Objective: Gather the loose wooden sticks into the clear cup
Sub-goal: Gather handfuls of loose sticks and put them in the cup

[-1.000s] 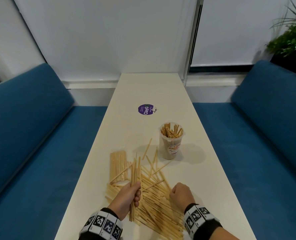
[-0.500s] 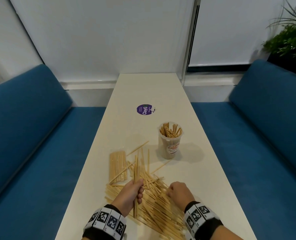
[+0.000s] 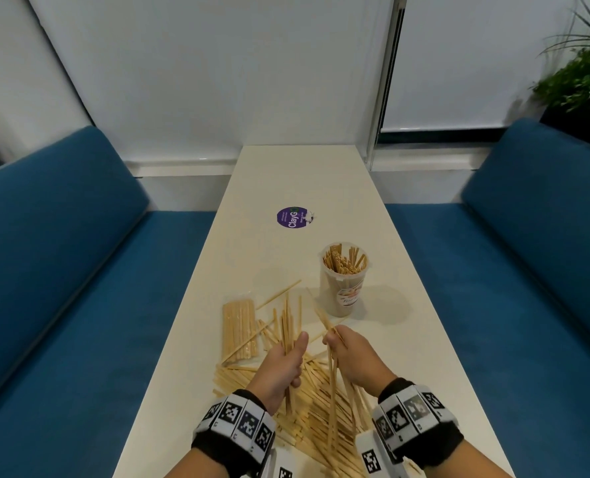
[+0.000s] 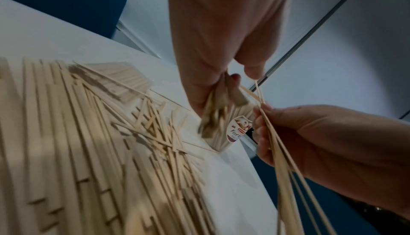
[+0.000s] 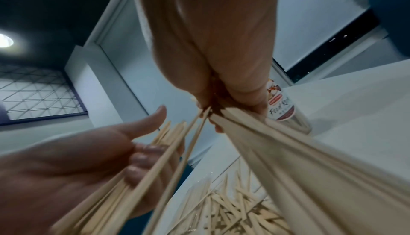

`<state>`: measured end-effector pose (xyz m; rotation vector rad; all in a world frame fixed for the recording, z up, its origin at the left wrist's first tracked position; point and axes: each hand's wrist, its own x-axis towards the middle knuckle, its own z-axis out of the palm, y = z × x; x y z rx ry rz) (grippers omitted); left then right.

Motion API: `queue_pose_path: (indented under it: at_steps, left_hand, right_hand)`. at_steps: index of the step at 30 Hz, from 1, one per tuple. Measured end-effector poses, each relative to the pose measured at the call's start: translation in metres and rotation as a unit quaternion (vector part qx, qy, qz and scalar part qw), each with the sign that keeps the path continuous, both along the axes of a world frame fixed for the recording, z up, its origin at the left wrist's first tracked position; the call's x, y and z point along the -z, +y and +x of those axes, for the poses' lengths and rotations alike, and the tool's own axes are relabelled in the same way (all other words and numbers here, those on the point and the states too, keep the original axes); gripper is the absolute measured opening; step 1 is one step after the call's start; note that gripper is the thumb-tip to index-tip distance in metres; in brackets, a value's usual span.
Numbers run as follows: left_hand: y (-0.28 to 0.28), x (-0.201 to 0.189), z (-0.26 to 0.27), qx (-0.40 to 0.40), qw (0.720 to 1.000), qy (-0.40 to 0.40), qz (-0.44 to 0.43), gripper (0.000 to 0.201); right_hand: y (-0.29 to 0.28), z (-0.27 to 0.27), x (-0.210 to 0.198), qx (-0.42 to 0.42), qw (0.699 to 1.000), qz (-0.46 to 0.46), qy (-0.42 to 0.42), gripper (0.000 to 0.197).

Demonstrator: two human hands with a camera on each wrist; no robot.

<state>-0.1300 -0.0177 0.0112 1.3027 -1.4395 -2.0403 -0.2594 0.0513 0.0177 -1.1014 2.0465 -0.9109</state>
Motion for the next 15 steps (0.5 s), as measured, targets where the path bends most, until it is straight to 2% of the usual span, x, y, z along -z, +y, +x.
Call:
queue_pose_path:
  at_steps: [4,8,10,13,15]
  left_hand:
    - [-0.002,-0.003,-0.007,-0.009,1.000,0.006,-0.001,0.051]
    - [0.003,0.000,-0.009,0.075,0.996,-0.009,-0.051,0.056]
    - [0.009,0.003,-0.010,0.124,0.991,0.001,-0.051,0.059]
    - [0.013,0.000,-0.012,0.145,0.988,0.031,-0.032,0.039]
    - [0.013,-0.001,-0.013,0.151,0.987,0.040,-0.036,0.035]
  right_hand:
    - [-0.002,0.011,-0.003,0.000,1.000,-0.024,-0.017,0.021]
    - [-0.006,0.015,-0.005,0.022,0.997,-0.065,-0.041,0.020]
    - [-0.008,0.014,-0.009,0.041,0.992,-0.088,-0.081,0.023]
    - [-0.013,0.017,-0.011,0.065,0.973,-0.112,-0.191,0.023]
    - [-0.014,0.020,-0.012,0.078,0.958,-0.121,-0.249,0.023]
